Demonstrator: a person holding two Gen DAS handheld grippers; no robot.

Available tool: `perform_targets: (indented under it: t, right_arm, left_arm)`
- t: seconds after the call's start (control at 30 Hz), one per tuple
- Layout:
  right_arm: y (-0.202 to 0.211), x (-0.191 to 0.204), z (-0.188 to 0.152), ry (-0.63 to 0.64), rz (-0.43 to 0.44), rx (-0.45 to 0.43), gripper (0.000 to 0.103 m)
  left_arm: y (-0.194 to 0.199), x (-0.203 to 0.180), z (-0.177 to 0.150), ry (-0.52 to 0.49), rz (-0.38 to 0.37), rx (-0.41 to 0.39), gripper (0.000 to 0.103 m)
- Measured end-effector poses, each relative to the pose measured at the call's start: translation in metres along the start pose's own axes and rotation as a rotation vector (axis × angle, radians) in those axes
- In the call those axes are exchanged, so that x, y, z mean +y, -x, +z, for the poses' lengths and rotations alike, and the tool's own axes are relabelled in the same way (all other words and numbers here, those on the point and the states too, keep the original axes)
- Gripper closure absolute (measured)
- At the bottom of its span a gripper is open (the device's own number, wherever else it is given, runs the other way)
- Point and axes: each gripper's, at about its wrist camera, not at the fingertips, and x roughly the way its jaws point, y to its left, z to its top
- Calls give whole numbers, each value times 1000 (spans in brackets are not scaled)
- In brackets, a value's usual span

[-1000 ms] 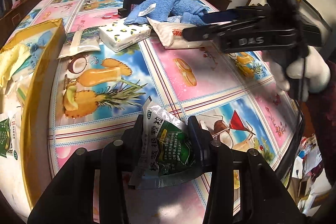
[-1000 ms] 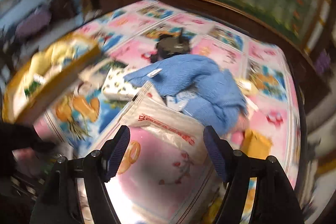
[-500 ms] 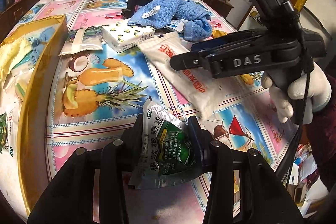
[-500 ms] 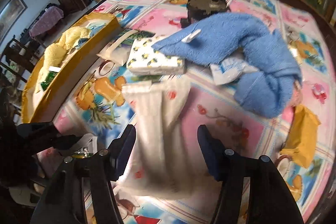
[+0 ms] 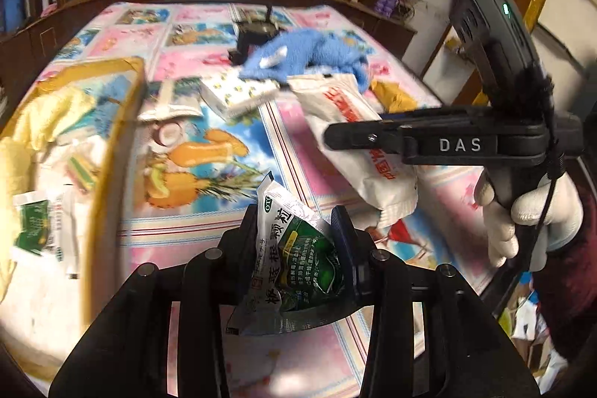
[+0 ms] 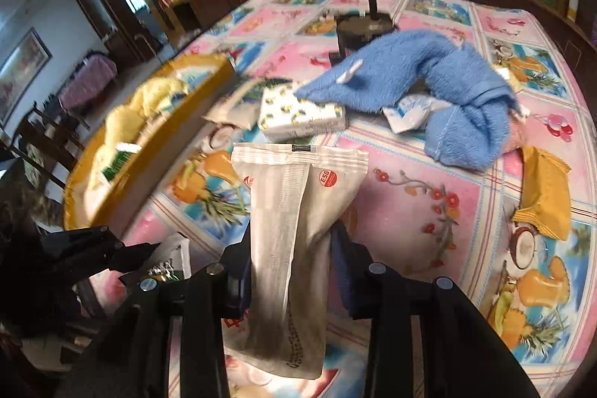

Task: Organize soft objects
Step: 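Carry the sachet and white packet into the box and open both tools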

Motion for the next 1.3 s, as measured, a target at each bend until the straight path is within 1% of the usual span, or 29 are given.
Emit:
perform_targets:
  t: [0.03,0.1,0.17,0.23,0.3,0.37,0.5,0.53,0.63,0.7,0.83,1.0,1.13,1.17,1.27,1.3]
  right_arm:
    - [7,3,2,-5,15,-13,67]
    - [18,12,7,-10,61,-42,67]
    - [22,28,14,-2,119,-61,67]
    - [22,47,20,10,175,-71,67]
    - [16,68,28,21,230,-70,67]
    - [8,88,35,32,262,-72,67]
    - [-19,120,52,11,357,-52,67]
    - [-25,126,55,10,367,-48,67]
    - [-47,145,62,7,376,-23,67]
    - [-62,152,65,-1,377,-2,67]
    - [-94,161,70,-18,334,44,67]
    - [-121,162,74,-14,244,65,66]
    - [-124,170,72,31,171,42,63]
    - [-125,173,71,43,157,42,61]
    - [-123,175,69,54,151,33,55]
    - [-121,174,69,54,155,27,55]
  left_arm:
    - [11,4,2,17,-1,-19,65]
    - [34,16,4,48,24,-61,65]
    - [55,31,4,81,73,-99,65]
    - [70,50,3,121,134,-119,65]
    - [78,70,0,172,182,-124,65]
    - [82,91,-4,220,225,-117,65]
    - [81,124,-15,285,302,-93,65]
    - [79,131,-17,298,318,-86,65]
    - [72,150,-26,337,339,-58,65]
    - [67,158,-33,355,326,-39,64]
    - [62,166,-41,376,298,-34,64]
    - [72,171,-43,402,278,-72,62]
    - [86,169,-42,410,262,-116,62]
    - [89,168,-41,409,262,-124,61]
    - [95,166,-39,418,269,-141,59]
    - [97,165,-39,420,275,-145,59]
